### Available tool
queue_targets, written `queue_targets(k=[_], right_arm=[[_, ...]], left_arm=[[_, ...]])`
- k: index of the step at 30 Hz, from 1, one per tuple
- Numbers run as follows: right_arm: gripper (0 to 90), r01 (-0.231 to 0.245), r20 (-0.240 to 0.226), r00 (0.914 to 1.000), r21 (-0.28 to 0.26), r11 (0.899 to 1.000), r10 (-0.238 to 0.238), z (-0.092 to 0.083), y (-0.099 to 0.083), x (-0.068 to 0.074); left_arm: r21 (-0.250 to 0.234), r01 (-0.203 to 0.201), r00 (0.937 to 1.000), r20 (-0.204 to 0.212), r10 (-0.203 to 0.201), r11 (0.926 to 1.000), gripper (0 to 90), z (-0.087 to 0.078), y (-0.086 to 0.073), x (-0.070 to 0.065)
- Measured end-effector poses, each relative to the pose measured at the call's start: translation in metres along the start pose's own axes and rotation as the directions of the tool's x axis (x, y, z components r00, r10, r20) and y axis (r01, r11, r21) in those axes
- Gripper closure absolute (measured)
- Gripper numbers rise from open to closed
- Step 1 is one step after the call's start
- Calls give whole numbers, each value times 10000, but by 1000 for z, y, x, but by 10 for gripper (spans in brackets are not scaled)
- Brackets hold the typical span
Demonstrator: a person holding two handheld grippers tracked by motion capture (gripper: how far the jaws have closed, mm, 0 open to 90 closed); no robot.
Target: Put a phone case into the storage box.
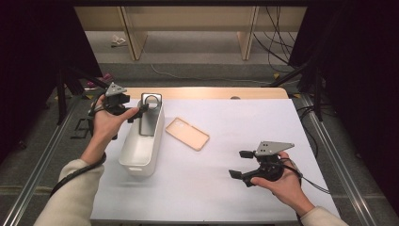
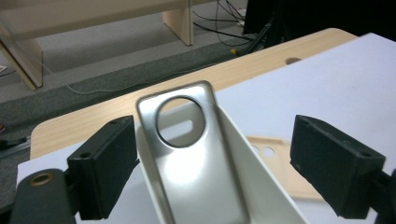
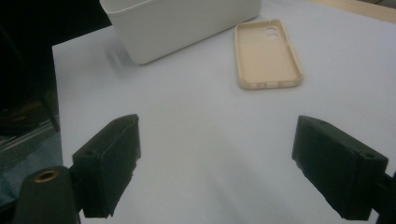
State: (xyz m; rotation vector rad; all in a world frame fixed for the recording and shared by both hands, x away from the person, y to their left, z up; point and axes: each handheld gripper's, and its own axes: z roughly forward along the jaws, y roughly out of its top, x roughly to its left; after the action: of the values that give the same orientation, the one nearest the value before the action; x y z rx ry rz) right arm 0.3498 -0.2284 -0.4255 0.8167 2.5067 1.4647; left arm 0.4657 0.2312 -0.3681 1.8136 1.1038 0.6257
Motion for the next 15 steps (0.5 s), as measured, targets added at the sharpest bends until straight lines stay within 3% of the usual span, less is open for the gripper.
queue_targets(k=[5, 11, 15], right_arm=[[162, -6, 27, 10000, 12, 10000, 6, 0, 0, 0], [162, -5, 63, 10000, 21, 10000, 5, 0, 0, 0], [162, -31, 88, 10000, 14, 10000, 31, -1, 0, -1]], left_arm=[[-96, 214, 9995, 255, -211, 9997, 26, -18, -13, -18], [-23, -55, 9967, 806, 57, 10000, 3, -31, -35, -46], [-372, -262, 9936, 1085, 301, 9990, 4, -40, -46, -66]])
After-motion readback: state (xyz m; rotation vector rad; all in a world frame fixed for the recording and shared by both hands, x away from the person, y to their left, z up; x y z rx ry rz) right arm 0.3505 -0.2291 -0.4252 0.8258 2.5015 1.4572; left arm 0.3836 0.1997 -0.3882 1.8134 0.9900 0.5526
